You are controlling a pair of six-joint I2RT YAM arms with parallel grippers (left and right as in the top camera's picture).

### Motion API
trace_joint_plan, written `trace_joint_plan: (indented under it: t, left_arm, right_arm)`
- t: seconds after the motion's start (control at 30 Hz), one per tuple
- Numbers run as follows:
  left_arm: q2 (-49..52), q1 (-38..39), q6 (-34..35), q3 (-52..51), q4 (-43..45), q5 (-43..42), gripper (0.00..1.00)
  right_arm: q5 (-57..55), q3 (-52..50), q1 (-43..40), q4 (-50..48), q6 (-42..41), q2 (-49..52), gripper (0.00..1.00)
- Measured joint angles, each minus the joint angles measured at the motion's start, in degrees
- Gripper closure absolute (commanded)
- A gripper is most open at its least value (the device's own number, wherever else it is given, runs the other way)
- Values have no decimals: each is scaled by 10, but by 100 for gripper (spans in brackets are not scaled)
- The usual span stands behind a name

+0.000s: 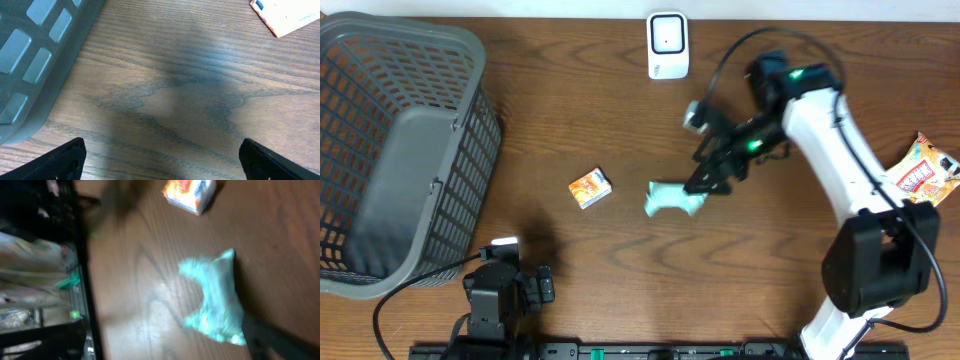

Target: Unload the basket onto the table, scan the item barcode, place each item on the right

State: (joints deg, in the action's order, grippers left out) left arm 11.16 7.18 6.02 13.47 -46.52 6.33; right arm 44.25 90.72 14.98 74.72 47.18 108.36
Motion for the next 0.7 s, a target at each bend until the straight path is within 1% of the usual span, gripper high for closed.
trace_joint_plan:
  t: [0.17, 0.23, 0.33, 0.37, 0.4, 0.43, 0.47, 0.5, 0.6, 0.7]
  left_arm:
    - [0, 0, 0, 0, 0, 0, 2]
    - [0, 0, 0, 0, 0, 0, 2]
    - [0, 0, 0, 0, 0, 0, 2]
    - [0, 0, 0, 0, 0, 0, 2]
    - [0, 0, 0, 0, 0, 0, 2]
    - [0, 0, 0, 0, 0, 0, 2]
    - [0, 0, 0, 0, 0, 0, 2]
    - [0, 0, 0, 0, 0, 0, 2]
    - [0, 0, 0, 0, 0, 0, 2]
    - [0, 0, 0, 0, 0, 0, 2]
  right_arm:
    - [-84, -94, 58, -135, -123, 0, 1]
    - [-115, -117, 78, -162, -162, 0, 1]
    - [-142, -133, 103, -176, -203, 0, 1]
    - [-147, -134, 111, -181, -213, 0, 2]
    - [-151, -134, 118, -188, -222, 0, 22]
    - [-153, -133, 125, -194, -228, 0, 56]
    - [-153, -133, 129, -197, -234, 0, 82]
    - [-155, -133, 136, -203, -240, 0, 99]
    - [-156, -133, 146, -239, -254, 0, 99]
    - [-161, -133, 148, -282, -294, 0, 99]
